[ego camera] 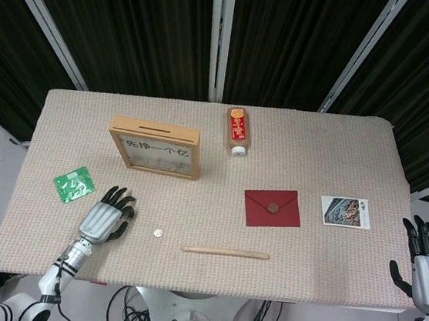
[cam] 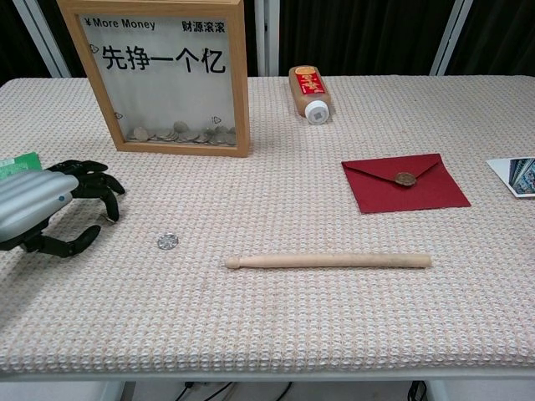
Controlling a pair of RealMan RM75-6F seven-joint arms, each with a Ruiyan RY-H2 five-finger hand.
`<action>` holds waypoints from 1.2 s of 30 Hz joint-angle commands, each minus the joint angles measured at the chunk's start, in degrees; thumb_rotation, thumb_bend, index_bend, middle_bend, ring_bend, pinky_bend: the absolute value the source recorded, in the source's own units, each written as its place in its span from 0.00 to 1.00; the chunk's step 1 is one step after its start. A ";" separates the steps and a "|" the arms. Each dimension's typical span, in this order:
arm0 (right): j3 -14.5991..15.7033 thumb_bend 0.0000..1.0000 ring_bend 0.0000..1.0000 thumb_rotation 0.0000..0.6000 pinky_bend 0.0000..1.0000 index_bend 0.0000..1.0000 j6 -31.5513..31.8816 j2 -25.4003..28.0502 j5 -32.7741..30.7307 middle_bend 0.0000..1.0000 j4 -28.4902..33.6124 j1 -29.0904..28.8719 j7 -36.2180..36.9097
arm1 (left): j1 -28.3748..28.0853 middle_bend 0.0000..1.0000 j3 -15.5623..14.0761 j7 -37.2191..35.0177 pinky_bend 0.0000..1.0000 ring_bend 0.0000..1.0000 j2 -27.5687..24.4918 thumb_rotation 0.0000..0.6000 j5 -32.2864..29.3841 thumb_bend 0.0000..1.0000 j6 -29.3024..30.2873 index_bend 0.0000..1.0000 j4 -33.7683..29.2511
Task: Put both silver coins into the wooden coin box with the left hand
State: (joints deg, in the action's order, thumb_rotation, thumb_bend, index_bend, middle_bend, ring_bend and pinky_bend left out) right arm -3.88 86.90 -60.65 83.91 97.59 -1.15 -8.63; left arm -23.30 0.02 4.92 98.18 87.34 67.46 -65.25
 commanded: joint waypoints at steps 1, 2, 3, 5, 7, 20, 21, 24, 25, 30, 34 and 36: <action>0.00 0.31 0.00 1.00 0.00 0.00 -0.09 0.00 -0.05 0.00 -0.02 -0.03 0.04 | -0.19 0.19 0.31 -0.07 0.05 0.01 0.69 1.00 0.20 0.28 0.55 0.42 1.06; 0.01 0.31 0.00 1.00 0.00 0.00 -0.13 0.00 -0.06 0.00 -0.02 -0.04 0.03 | -0.34 0.19 0.44 -0.12 0.05 0.01 1.01 1.00 0.24 0.28 0.60 0.42 1.57; 0.03 0.31 0.00 1.00 0.00 0.00 -0.14 0.00 -0.06 0.00 -0.05 -0.03 0.06 | -0.45 0.19 0.50 -0.29 0.05 0.01 1.20 1.00 0.25 0.28 0.59 0.42 1.86; 0.06 0.31 0.00 1.00 0.00 0.00 -0.10 0.01 -0.15 0.00 -0.11 0.05 0.18 | -0.69 0.19 0.62 -0.82 0.05 0.01 1.52 1.00 0.34 0.28 0.61 0.43 2.35; 0.01 0.31 0.00 1.00 0.00 0.00 -0.05 0.05 -0.29 0.00 -0.13 0.11 0.27 | -0.85 0.20 0.71 -1.18 0.05 0.01 1.75 1.00 0.48 0.28 0.81 0.43 2.83; 0.00 0.31 0.00 1.00 0.00 0.00 -0.56 0.03 -0.58 0.00 -0.23 -0.05 0.37 | -1.76 0.23 1.38 -1.74 0.05 0.05 3.93 1.00 1.53 0.28 3.09 0.44 7.95; -0.01 0.31 0.00 1.00 0.00 0.00 -0.58 0.03 -0.63 0.00 -0.24 -0.05 0.40 | -1.76 0.23 1.38 -1.70 0.05 0.05 3.97 1.00 1.58 0.28 3.25 0.42 8.15; -0.02 0.32 0.00 1.00 0.00 0.00 -0.73 0.01 -0.82 0.00 -0.33 -0.08 0.33 | -1.66 0.23 1.28 -1.96 0.06 0.05 4.04 1.00 1.61 0.28 3.59 0.39 8.51; -0.02 0.31 0.00 1.00 0.00 0.00 -0.82 -0.02 -0.86 0.00 -0.35 -0.12 0.31 | -1.64 0.23 1.25 -2.06 0.06 0.05 4.02 1.00 1.55 0.28 3.56 0.39 8.51; 0.02 0.31 0.00 1.00 0.00 0.00 -1.13 -0.15 -0.98 0.00 -0.39 -0.24 0.17 | -1.53 0.23 1.22 -1.92 0.06 0.05 4.03 1.00 1.47 0.28 3.97 0.44 8.62; 0.01 0.31 0.00 1.00 0.00 0.00 -1.13 -0.09 -1.01 0.00 -0.32 -0.25 0.14 | -1.51 0.23 1.29 -1.96 0.06 0.05 3.91 1.00 1.47 0.28 4.37 0.46 8.28; 0.02 0.31 0.00 1.00 0.00 0.00 -1.09 -0.08 -1.06 0.00 -0.34 -0.20 0.21 | -1.49 0.23 1.29 -1.88 0.06 0.05 3.85 1.00 1.55 0.28 4.64 0.47 8.17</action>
State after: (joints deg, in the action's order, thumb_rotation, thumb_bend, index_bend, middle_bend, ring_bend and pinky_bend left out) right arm -3.86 85.80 -60.73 82.85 97.26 -1.35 -8.42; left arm -24.80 1.31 3.02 102.05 88.87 72.09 -57.06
